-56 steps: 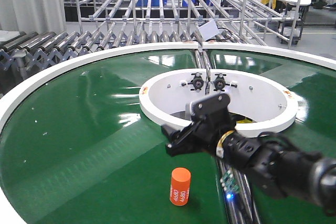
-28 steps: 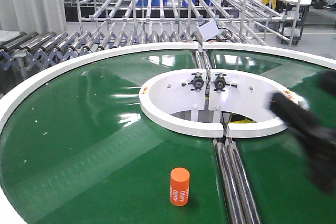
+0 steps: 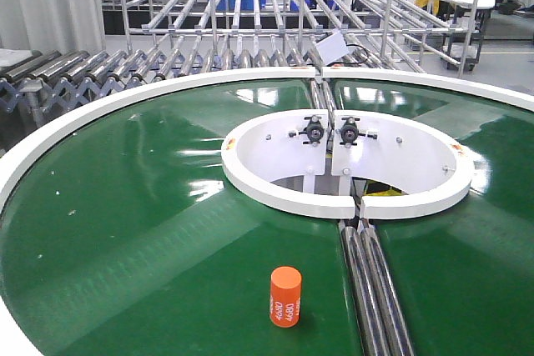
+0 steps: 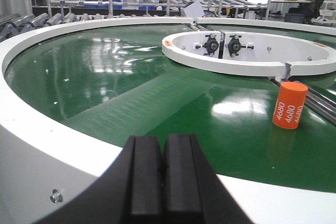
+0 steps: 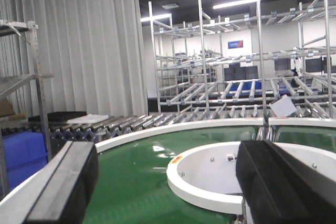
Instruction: Grab orange capacitor from left shelf to right conveyor
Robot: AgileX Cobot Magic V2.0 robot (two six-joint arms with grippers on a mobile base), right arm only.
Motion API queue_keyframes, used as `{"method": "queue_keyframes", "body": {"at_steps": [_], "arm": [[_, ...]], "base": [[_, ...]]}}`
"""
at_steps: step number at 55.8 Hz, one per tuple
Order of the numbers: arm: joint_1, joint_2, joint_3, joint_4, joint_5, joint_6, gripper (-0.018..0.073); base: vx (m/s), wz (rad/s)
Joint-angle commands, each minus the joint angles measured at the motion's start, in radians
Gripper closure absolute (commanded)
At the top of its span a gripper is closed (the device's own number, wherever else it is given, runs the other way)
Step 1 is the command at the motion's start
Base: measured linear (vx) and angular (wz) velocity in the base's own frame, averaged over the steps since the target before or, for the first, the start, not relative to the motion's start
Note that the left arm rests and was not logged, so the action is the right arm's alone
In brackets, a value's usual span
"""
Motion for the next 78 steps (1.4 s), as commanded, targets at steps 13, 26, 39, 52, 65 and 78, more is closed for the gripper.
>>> {"method": "queue_keyframes", "body": {"at_steps": [13, 26, 39, 52, 65, 78], "arm": [[-0.002, -0.044, -0.018, -0.009, -0.071, -0.007, -0.0032], [-0.002, -0.044, 0.031, -0.021, -0.108, -0.055, 0.0125], [-0.008, -0.044, 0.288, 0.260, -0.242, -0.344, 0.0538], [-0.219, -0.154, 0.536, 0.430, -0.345, -0.440, 0.0573], [-0.354, -0.153, 0.536, 0.285, -0.160, -0.370, 0.0573], [-0.351, -0.153, 0.536, 0.239, -0.126, -0.370, 0.0573]], "base": [[0.00, 0.00], [0.00, 0.00], [0.00, 0.00], [0.00, 0.00], [0.00, 0.00], [0.00, 0.00]]}}
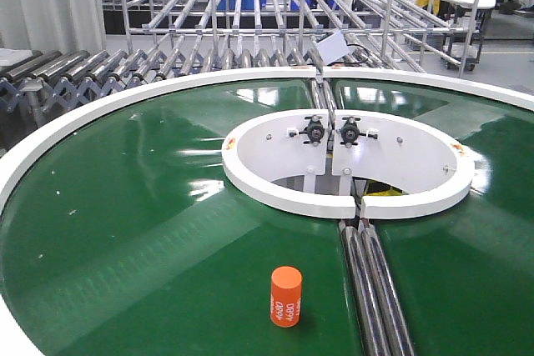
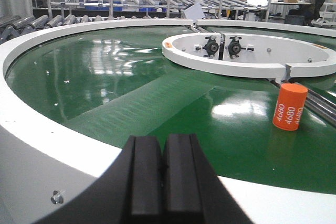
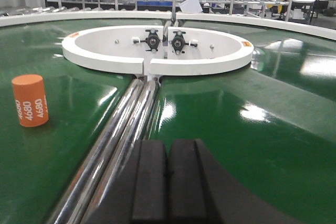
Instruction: Grab orange capacitor from left shelf to right conveyor
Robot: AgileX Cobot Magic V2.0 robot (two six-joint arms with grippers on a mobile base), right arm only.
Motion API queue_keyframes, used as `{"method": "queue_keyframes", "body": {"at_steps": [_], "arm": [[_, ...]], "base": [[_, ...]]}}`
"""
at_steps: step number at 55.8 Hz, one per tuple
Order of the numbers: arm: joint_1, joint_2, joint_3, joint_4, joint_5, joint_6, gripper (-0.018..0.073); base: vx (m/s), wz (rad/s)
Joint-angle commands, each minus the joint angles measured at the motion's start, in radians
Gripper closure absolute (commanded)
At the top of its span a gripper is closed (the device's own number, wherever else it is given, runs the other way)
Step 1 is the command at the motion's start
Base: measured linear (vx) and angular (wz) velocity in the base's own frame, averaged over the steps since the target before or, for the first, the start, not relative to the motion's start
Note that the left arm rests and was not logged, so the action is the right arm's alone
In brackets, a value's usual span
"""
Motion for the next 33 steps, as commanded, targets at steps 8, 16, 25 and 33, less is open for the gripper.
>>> {"method": "queue_keyframes", "body": {"at_steps": [8, 16, 25, 33], "arm": [[-0.004, -0.016, 0.010, -0.016, -0.075, -0.001, 0.0573], [-0.004, -0.016, 0.010, -0.016, -0.075, -0.001, 0.0573], [-0.004, -0.016, 0.010, -0.016, -0.075, -0.001, 0.0573], [-0.004, -0.016, 0.010, -0.016, -0.075, -0.001, 0.0573]], "base": [[0.00, 0.00], [0.00, 0.00], [0.00, 0.00], [0.00, 0.00]]}}
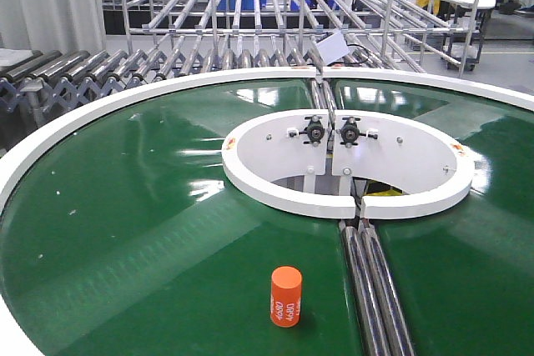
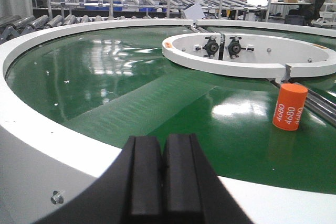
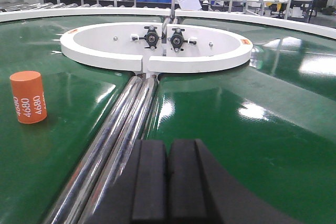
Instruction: Grab orange capacitor from left shelf to right conveyor
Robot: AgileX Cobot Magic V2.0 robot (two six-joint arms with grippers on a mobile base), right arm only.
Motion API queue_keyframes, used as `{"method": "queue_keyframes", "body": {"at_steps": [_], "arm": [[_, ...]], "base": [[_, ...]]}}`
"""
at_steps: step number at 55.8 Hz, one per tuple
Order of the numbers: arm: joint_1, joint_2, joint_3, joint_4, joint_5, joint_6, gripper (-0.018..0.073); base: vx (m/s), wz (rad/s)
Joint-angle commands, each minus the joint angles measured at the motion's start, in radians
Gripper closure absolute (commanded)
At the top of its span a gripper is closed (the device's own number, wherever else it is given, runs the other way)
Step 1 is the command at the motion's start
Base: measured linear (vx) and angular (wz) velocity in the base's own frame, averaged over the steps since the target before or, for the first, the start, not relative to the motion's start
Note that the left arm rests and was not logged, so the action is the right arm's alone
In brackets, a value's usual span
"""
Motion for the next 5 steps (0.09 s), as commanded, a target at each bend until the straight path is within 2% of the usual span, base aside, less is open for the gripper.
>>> {"method": "queue_keyframes", "body": {"at_steps": [1, 5], "arm": [[-0.003, -0.016, 0.010, -0.013, -0.079, -0.001, 0.0573], [-0.003, -0.016, 0.010, -0.013, -0.079, -0.001, 0.0573]], "base": [[0.00, 0.00], [0.00, 0.00]]}}
